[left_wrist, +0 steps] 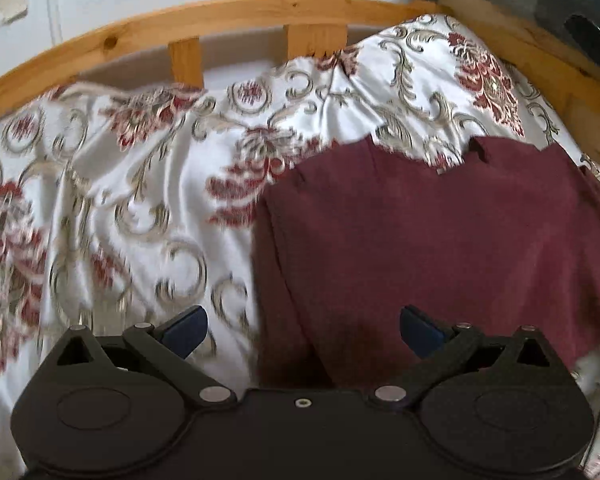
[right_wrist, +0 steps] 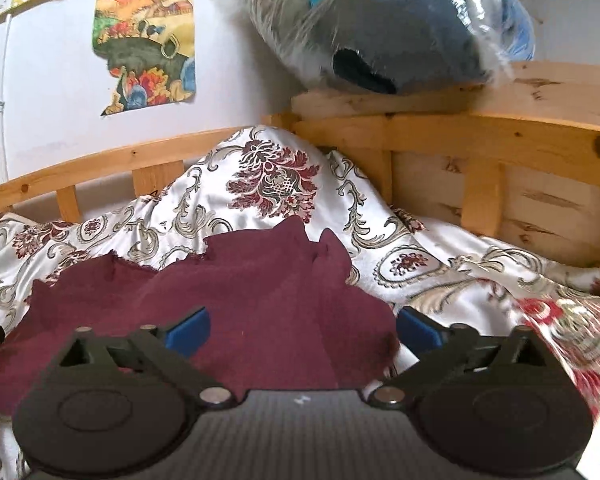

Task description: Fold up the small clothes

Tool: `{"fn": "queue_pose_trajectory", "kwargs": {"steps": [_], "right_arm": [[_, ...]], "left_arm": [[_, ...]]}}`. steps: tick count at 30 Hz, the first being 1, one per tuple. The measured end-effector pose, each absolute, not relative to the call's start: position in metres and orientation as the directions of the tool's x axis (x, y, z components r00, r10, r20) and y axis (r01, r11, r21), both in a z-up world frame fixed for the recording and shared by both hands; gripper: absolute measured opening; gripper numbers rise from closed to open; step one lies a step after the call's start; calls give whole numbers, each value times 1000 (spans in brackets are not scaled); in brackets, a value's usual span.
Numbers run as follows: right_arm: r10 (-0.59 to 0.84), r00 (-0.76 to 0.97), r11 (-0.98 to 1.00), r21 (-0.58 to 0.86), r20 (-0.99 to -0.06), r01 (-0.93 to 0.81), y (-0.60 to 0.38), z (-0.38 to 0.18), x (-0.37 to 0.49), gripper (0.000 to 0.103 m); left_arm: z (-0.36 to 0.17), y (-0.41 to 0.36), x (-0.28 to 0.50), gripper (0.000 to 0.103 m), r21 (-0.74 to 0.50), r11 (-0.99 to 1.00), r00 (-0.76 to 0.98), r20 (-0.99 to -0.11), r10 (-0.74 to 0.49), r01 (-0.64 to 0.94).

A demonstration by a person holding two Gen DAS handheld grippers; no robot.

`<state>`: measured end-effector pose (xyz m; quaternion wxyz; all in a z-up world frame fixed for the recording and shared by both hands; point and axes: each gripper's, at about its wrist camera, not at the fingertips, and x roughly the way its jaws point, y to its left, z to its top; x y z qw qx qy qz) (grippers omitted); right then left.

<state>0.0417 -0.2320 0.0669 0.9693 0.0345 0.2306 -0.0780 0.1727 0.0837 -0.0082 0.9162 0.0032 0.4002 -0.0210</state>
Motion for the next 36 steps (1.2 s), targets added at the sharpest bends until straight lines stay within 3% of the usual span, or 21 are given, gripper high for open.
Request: {"fn": "queue_pose_trajectory", "kwargs": {"steps": [5, 10, 13, 16, 21, 24, 26, 27, 30, 34, 36], "right_arm": [[-118, 861, 985, 51, -495, 164, -232, 57, 28, 103], [-71, 843, 963, 183, -532, 197, -234, 48, 14, 103], [-12, 813, 952, 243, -583, 188, -233, 39, 12, 103], [60, 794, 937, 308, -604, 164, -234, 30, 20, 103], [119, 813, 829, 507, -570, 235, -254, 23, 39, 103], [85, 805, 799, 523, -587, 297, -264, 21, 53, 102], [48, 801, 808, 494, -596, 320, -267, 24, 59, 96], [33, 796, 812, 481, -604, 331, -268, 24, 61, 87], [-8, 768, 819, 437, -640, 373, -269, 22, 64, 43], [-11, 774, 810, 447, -633, 378, -266, 24, 48, 22], [-29, 774, 824, 423, -633, 377, -260, 30, 36, 20]], "left_arm": [[-10, 86, 142, 102, -149, 985, 639, -767, -60, -87], [-34, 96, 120, 102, -327, 916, 581, -802, -140, -231], [-43, 98, 106, 102, -460, 847, 608, -762, -222, -266], [-49, 91, 96, 102, -581, 788, 641, -687, -342, -203], [-69, 81, 109, 102, -657, 726, 617, -662, -426, -203], [-79, 82, 120, 102, -655, 724, 633, -658, -408, -214], [-83, 84, 127, 102, -652, 723, 637, -661, -397, -226], [-84, 86, 127, 102, -659, 716, 641, -656, -398, -230], [-85, 88, 129, 102, -661, 715, 646, -652, -398, -226], [-85, 84, 128, 102, -641, 740, 647, -655, -390, -204], [-84, 84, 127, 102, -637, 746, 646, -655, -392, -194]]}}
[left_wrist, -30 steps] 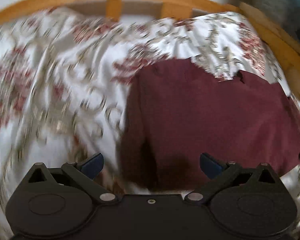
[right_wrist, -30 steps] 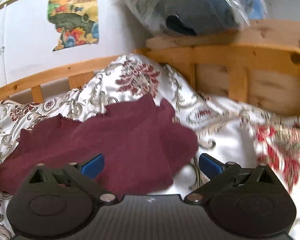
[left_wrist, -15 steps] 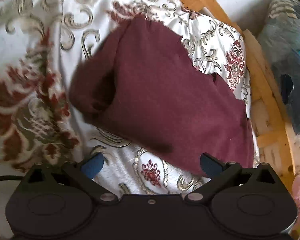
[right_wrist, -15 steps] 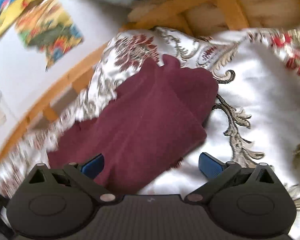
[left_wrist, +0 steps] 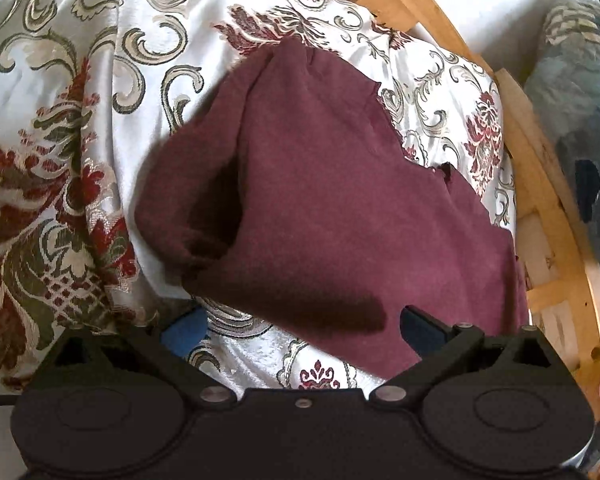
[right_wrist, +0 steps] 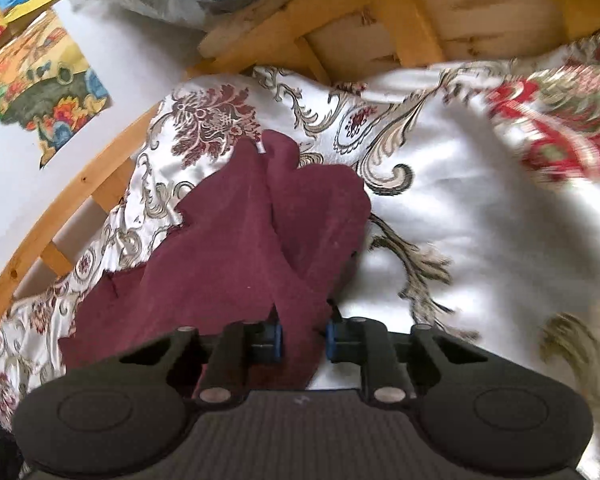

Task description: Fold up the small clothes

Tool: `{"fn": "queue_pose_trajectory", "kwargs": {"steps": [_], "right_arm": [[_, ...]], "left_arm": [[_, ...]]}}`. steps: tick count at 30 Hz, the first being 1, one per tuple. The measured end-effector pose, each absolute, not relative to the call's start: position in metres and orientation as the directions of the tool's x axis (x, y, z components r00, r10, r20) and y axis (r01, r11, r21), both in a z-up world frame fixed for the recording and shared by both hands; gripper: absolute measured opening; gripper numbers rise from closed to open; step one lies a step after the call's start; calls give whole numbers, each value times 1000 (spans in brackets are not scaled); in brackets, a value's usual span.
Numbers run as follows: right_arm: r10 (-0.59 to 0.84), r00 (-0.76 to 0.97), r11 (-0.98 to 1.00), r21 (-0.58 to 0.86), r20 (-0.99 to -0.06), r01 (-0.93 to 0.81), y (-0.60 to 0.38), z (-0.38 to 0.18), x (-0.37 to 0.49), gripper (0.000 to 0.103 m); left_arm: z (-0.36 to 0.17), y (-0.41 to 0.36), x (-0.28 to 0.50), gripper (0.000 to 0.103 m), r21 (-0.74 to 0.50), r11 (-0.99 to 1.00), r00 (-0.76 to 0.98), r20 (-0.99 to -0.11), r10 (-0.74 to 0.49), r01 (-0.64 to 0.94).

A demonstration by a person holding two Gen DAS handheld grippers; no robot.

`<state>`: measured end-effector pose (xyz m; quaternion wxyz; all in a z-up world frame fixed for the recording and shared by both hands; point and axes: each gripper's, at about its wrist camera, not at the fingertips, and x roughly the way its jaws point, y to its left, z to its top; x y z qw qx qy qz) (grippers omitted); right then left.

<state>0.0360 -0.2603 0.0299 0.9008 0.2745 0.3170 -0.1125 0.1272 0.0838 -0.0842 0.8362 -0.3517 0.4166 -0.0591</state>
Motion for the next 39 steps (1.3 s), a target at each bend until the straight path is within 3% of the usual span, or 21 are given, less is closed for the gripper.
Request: {"fn": "queue_pose_trajectory", "kwargs": {"steps": [8, 14, 16, 22, 26, 31, 35, 39], "right_arm": [[-63, 755, 855, 355, -653, 378, -250, 36, -1, 26], [-108, 752, 868, 307, -650, 391, -250, 42, -13, 56], [-158, 758, 880, 258, -633, 399, -243, 45, -22, 73], [-261, 801, 960, -57, -539, 274, -196, 59, -22, 102], [-160, 850, 977, -203, -502, 64, -168, 59, -4, 103], [-34, 840, 966, -233, -542, -110, -144, 47, 20, 103], [2, 834, 958, -238, -552, -159, -134, 35, 39, 103], [-60, 826, 956, -270, -560, -114, -132, 26, 55, 103]], "left_arm": [[-85, 90, 126, 102, -656, 728, 645, -647, -407, -198], [-86, 94, 124, 102, -668, 717, 650, -637, -414, -199], [-87, 96, 124, 102, -677, 707, 652, -634, -416, -207], [-87, 95, 125, 102, -680, 700, 656, -634, -411, -219], [-87, 113, 117, 102, -745, 599, 696, -596, -400, -293], [-63, 122, 110, 102, -674, 690, 782, -568, -256, -263], [-64, 117, 150, 102, -628, 776, 722, -567, -397, -67], [-76, 113, 170, 102, -590, 806, 674, -614, -411, -46]]}}
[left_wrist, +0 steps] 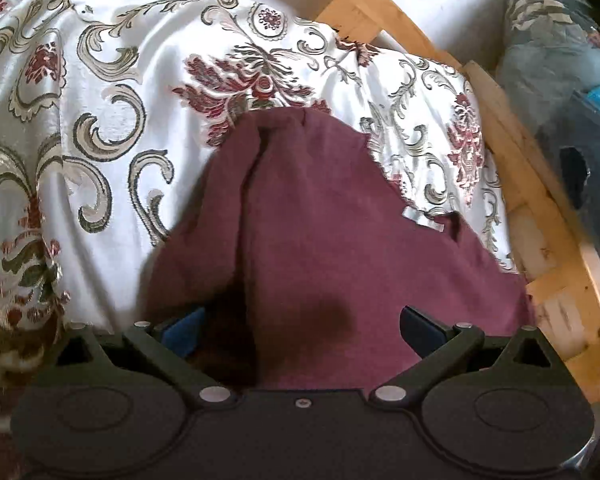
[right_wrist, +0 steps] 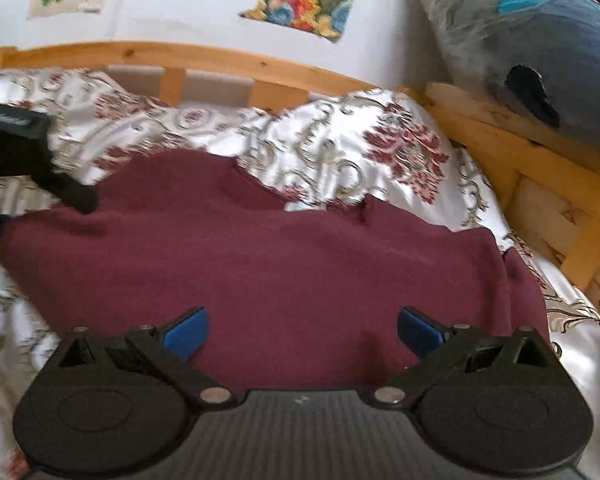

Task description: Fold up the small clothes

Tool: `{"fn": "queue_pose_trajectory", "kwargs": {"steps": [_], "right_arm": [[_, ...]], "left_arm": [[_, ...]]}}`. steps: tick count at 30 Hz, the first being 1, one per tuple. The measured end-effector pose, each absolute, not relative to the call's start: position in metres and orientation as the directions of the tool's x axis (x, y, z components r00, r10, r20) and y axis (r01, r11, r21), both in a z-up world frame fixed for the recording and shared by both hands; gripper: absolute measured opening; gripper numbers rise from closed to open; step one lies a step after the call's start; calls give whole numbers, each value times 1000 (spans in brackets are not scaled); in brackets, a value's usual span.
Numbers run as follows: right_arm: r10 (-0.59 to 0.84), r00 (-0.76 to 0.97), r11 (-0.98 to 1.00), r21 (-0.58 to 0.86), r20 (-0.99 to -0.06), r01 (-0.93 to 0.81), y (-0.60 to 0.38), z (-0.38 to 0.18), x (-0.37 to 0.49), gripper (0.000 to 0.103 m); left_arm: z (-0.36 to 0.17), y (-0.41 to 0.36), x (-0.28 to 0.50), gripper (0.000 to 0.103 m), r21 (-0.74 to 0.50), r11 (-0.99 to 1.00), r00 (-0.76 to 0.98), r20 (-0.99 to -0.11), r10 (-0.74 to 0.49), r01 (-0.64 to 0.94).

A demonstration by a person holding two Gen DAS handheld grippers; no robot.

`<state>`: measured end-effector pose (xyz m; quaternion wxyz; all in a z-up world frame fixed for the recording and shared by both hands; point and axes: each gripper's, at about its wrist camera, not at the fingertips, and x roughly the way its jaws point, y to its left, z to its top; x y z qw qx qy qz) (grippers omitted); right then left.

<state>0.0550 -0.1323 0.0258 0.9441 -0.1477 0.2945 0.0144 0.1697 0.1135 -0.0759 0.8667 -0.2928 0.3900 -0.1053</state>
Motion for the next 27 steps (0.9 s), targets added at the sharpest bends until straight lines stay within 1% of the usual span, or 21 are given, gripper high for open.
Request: {"fn": "queue_pose_trajectory", "kwargs": {"steps": [3, 7, 9, 12, 13, 14, 17, 20, 22, 23, 24, 27], "right_arm": [[-60, 793, 960, -252, -606, -120, -136, 8, 65, 103], [-7, 791, 977, -171, -612, -124, -150, 1, 66, 103], [5, 790, 981, -151, -613, -124, -154, 1, 64, 103], [2, 789, 980, -156, -614, -124, -154, 0, 66, 103], [1, 790, 980, -158, -613, -124, -154, 0, 65, 103], [1, 792, 980, -159, -611, -123, -154, 0, 65, 103], [-2, 795, 979, -163, -607, -122, -152, 0, 65, 103], [-4, 796, 978, -167, -605, -122, -151, 0, 65, 103], [-4, 796, 978, -166, -606, -122, -151, 0, 65, 103], [-4, 796, 978, -167, -606, -122, -150, 0, 65, 103], [-5, 796, 978, -169, -605, -122, -151, 0, 65, 103], [-4, 797, 978, -167, -604, -122, -151, 0, 65, 103]], "left_arm": [[-75, 111, 168, 102, -566, 824, 686, -610, -397, -27], [-71, 109, 164, 102, -512, 858, 716, -613, -335, -37], [-67, 111, 160, 102, -471, 881, 747, -602, -281, -48], [-62, 112, 160, 102, -376, 924, 791, -586, -176, -74], [-63, 113, 163, 102, -371, 927, 793, -581, -182, -59], [-64, 116, 168, 102, -388, 921, 785, -581, -215, -35], [-74, 122, 188, 102, -473, 881, 726, -597, -342, 26], [-76, 125, 193, 102, -482, 875, 722, -587, -368, 54], [-77, 129, 196, 101, -510, 858, 695, -594, -404, 63], [-77, 130, 195, 100, -523, 850, 685, -596, -419, 64], [-77, 130, 195, 97, -525, 849, 676, -603, -423, 62], [-75, 128, 195, 90, -506, 860, 654, -631, -417, 60]]}}
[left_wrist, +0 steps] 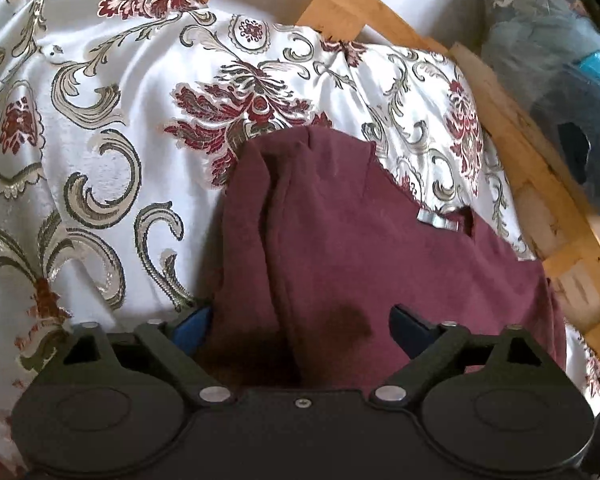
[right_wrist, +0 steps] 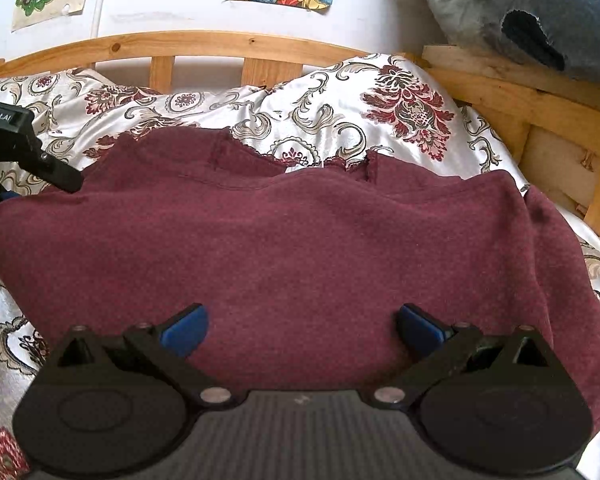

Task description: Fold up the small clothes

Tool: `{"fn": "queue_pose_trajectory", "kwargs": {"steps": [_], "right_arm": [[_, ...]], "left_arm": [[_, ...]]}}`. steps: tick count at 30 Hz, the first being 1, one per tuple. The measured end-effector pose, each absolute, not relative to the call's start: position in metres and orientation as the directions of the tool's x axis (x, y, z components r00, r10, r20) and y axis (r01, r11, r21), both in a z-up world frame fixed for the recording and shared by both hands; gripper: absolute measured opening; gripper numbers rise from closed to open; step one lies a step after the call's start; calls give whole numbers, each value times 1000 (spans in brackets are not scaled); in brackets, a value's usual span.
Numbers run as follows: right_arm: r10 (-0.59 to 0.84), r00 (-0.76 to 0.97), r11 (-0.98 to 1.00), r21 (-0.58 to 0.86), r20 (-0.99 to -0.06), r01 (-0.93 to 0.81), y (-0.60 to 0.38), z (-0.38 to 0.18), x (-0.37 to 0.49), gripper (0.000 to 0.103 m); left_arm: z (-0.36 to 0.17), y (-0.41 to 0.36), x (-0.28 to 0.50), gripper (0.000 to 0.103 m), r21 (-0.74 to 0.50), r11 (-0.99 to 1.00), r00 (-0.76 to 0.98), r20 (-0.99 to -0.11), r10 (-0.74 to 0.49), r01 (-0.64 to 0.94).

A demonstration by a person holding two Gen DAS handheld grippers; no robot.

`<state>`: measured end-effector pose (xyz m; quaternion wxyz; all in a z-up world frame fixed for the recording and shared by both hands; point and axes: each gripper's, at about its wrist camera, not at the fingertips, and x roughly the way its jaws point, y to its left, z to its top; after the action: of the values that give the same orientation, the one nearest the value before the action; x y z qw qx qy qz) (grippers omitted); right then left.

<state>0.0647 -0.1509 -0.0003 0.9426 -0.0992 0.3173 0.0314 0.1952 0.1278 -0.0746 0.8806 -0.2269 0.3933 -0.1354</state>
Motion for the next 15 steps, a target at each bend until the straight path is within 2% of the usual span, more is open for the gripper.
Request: {"fn": "queue_pose_trajectory", "kwargs": {"steps": [2, 3, 4, 7, 9, 10, 12, 14, 15], "right_arm": [[-4, 797, 978, -168, -604, -122, -151, 0, 65, 103], [-3, 796, 978, -167, -605, -123, -151, 0, 65, 103], [-2, 796, 979, -165, -605, -123, -151, 0, 65, 103], [2, 796, 979, -160, -605, -124, -152, 0, 65, 103], [1, 796, 979, -161, -605, -124, -152, 0, 65, 103], [1, 797, 979, -161, -604, -124, -152, 0, 65, 103], [0, 797, 979, -163, -604, -124, -152, 0, 65, 103], [1, 797, 979, -162, -604, -124, -151, 0, 64, 103], [0, 797, 979, -163, -604, -124, -151, 0, 64, 103]], "left_arm": [[-74, 128, 194, 74, -505, 862, 645, -644, -412, 47], [-73, 129, 192, 61, -503, 864, 652, -644, -400, 34], [-72, 130, 191, 52, -502, 864, 657, -644, -392, 24], [-74, 138, 193, 47, -530, 848, 655, -646, -393, -14], [-76, 142, 193, 52, -555, 831, 644, -647, -409, -30], [-77, 143, 194, 59, -562, 826, 638, -650, -414, -37], [-78, 143, 195, 61, -573, 819, 626, -651, -429, -35], [-77, 138, 196, 54, -548, 836, 621, -665, -416, -26], [-76, 135, 198, 41, -524, 851, 616, -678, -401, -23]]}}
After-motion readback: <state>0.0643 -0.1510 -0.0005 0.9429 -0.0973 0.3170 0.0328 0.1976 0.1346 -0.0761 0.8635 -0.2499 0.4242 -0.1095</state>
